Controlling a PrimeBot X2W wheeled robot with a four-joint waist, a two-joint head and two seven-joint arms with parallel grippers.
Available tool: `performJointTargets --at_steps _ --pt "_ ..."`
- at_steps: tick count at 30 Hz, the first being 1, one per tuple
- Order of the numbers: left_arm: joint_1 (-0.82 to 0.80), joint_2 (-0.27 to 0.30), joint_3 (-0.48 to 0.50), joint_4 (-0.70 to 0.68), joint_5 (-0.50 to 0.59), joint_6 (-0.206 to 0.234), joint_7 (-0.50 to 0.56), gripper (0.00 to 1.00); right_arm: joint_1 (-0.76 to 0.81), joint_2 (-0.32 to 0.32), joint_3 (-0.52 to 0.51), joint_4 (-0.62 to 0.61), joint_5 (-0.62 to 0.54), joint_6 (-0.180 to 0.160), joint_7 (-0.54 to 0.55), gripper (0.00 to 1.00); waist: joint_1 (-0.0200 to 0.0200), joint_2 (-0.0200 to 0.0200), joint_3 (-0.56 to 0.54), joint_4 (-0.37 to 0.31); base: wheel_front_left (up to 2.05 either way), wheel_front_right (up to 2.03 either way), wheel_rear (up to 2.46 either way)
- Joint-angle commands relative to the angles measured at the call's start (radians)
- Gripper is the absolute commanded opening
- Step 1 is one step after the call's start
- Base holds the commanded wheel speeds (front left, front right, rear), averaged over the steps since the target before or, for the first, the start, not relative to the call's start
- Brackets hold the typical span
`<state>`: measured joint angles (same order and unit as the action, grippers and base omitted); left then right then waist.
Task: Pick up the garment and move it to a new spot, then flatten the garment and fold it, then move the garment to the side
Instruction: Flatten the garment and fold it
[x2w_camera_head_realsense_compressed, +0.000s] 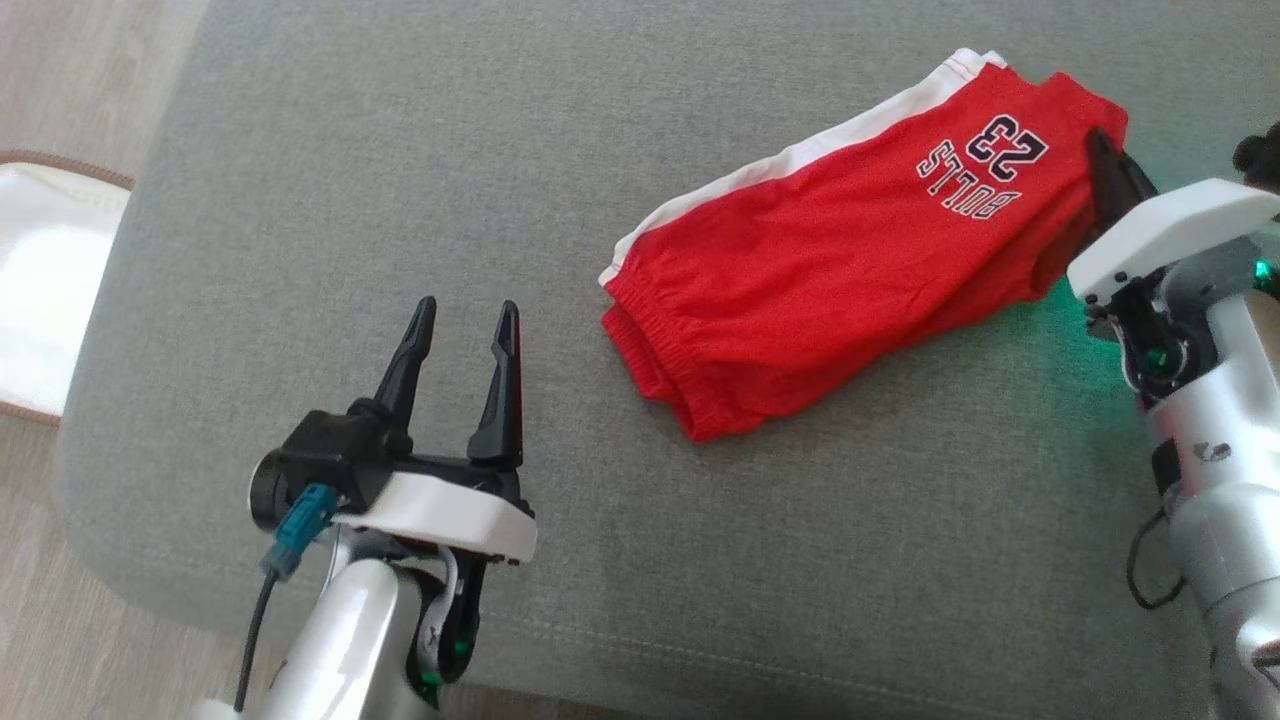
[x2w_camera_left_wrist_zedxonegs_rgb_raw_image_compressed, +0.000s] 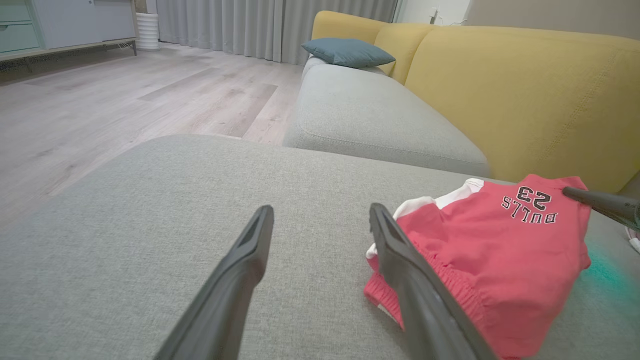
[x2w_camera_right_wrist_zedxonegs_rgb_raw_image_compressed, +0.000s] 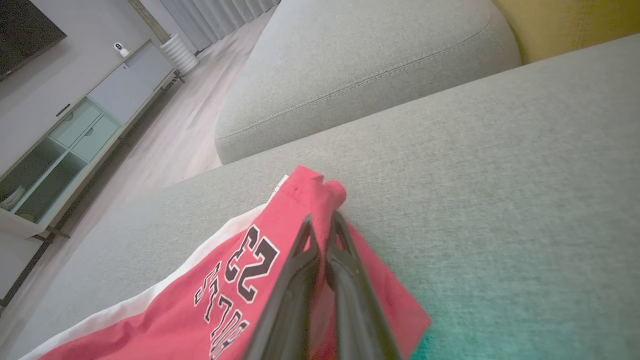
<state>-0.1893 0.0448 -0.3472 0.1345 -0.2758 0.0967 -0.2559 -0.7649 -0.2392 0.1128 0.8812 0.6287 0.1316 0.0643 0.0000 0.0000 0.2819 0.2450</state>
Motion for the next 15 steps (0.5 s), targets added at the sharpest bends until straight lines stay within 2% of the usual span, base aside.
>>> performJointTargets --at_steps 1,10,11,12,15 --pt "-0.021 0.005 0.030 -0.026 0.001 0.004 -0.006 1.00 -0.003 -0.013 0.018 -0.022 0.007 -0.001 -0.011 0.00 0.0000 0.0000 -0.003 -0.006 0.00 0.00 0.00" --pt "-0.023 0.005 0.032 -0.022 0.000 0.003 -0.006 1.00 -0.021 -0.029 0.015 0.081 -0.023 -0.001 -0.017 0.01 0.0000 0.0000 -0.007 -0.023 0.00 0.00 0.00" --pt "-0.022 0.005 0.034 -0.022 0.000 0.003 -0.006 1.00 -0.026 -0.029 0.012 0.099 -0.032 -0.001 -0.015 0.63 0.0000 0.0000 -0.008 -0.026 0.00 0.00 0.00" --pt "-0.021 0.005 0.035 -0.021 0.000 0.003 -0.006 1.00 -0.031 -0.029 0.009 0.118 -0.043 -0.001 -0.015 1.00 0.0000 0.0000 -0.010 -0.030 0.00 0.00 0.00" --pt "-0.019 0.005 0.042 -0.020 0.003 0.000 -0.006 1.00 -0.054 -0.033 0.000 0.171 -0.087 -0.001 -0.034 1.00 0.0000 0.0000 -0.019 -0.045 0.00 0.00 0.00"
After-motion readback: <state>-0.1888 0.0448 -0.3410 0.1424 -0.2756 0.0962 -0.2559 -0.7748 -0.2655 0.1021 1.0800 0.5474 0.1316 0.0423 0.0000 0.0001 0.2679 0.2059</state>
